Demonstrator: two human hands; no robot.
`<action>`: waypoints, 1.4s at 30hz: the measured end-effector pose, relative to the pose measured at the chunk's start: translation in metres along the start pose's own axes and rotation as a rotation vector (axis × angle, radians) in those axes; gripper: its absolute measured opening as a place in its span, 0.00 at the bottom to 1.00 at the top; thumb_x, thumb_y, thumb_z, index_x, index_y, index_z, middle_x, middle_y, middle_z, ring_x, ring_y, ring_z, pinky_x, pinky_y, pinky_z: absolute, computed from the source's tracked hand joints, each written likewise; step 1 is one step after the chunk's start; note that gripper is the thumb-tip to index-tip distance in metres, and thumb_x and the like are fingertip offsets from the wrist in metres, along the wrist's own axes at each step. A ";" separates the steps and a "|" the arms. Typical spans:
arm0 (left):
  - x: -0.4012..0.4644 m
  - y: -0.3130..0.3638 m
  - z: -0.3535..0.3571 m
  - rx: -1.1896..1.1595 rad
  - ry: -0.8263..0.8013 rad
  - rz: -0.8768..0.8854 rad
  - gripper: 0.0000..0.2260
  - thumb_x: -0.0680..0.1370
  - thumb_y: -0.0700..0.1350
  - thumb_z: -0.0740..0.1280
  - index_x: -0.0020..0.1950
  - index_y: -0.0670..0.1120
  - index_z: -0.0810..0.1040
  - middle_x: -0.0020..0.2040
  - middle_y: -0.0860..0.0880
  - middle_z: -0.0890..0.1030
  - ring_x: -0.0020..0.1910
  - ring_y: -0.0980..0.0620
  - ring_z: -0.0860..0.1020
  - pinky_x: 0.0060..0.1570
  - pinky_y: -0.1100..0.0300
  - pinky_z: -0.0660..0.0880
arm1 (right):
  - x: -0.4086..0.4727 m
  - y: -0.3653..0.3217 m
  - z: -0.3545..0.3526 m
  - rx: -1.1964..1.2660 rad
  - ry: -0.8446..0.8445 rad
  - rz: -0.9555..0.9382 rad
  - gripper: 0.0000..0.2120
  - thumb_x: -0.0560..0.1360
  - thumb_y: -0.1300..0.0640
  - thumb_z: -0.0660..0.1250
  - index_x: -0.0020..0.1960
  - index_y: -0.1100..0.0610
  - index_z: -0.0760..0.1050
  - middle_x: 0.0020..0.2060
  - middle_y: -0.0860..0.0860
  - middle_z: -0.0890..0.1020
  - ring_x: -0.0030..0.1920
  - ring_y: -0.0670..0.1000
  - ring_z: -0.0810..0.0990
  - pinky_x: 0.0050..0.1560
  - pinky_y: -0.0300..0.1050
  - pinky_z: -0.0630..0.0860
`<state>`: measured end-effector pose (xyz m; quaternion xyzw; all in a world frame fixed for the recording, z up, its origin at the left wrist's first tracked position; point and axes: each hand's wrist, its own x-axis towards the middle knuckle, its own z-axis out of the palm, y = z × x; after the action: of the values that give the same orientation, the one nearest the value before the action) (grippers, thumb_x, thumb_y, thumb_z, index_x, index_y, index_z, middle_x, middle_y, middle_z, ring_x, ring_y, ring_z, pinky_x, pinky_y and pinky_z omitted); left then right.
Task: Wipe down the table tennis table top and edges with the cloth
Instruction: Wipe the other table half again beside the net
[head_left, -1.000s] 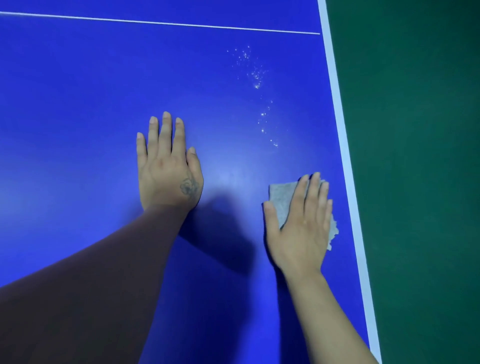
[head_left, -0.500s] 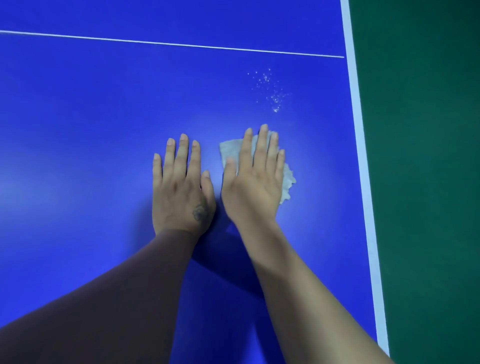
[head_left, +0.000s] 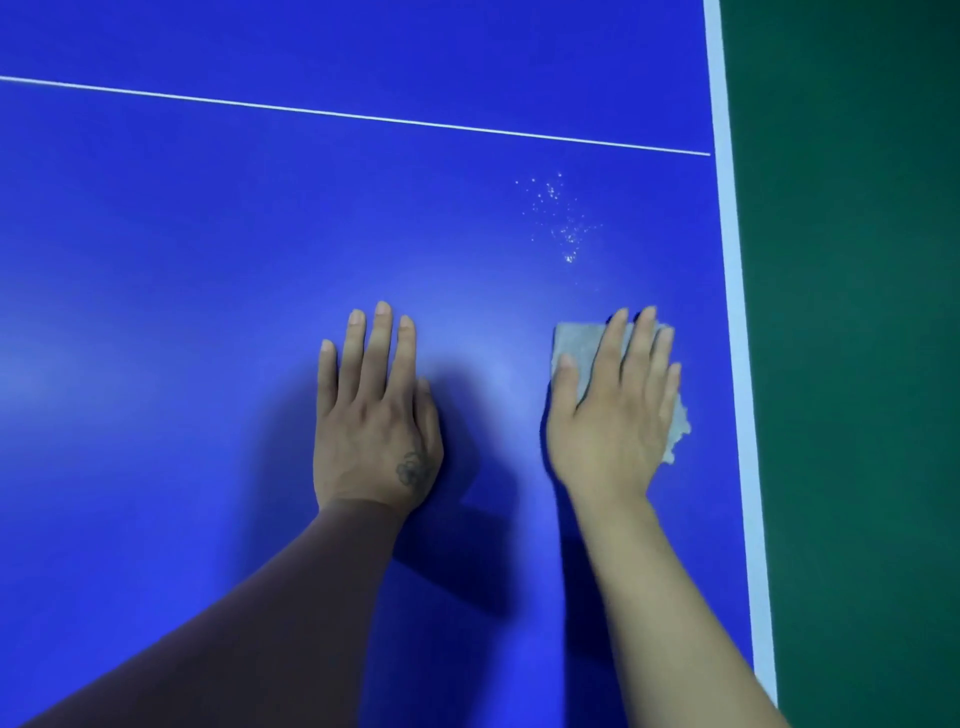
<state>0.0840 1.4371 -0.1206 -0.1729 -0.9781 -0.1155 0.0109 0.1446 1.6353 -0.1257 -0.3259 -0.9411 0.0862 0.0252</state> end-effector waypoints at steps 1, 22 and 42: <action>0.000 0.000 0.001 -0.005 0.002 -0.001 0.27 0.86 0.48 0.52 0.85 0.42 0.62 0.86 0.43 0.59 0.86 0.41 0.53 0.83 0.38 0.52 | 0.019 -0.004 0.001 -0.001 0.003 0.028 0.34 0.87 0.41 0.46 0.88 0.57 0.50 0.87 0.56 0.49 0.87 0.58 0.45 0.86 0.60 0.45; 0.000 -0.002 0.004 -0.002 -0.016 -0.013 0.27 0.86 0.49 0.52 0.85 0.42 0.63 0.86 0.44 0.60 0.86 0.43 0.54 0.83 0.38 0.54 | 0.026 -0.036 0.005 0.018 -0.029 -0.201 0.34 0.87 0.40 0.52 0.87 0.55 0.53 0.87 0.53 0.52 0.87 0.55 0.47 0.86 0.59 0.47; -0.002 -0.002 0.007 0.015 -0.031 0.002 0.27 0.86 0.48 0.52 0.85 0.41 0.62 0.86 0.44 0.59 0.86 0.42 0.55 0.82 0.36 0.57 | 0.143 -0.173 0.029 0.052 -0.070 -0.415 0.33 0.87 0.41 0.49 0.88 0.54 0.52 0.87 0.54 0.50 0.87 0.57 0.45 0.86 0.57 0.42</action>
<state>0.0852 1.4366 -0.1281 -0.1757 -0.9788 -0.1054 -0.0029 -0.0766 1.5860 -0.1242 -0.1212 -0.9858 0.1148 0.0181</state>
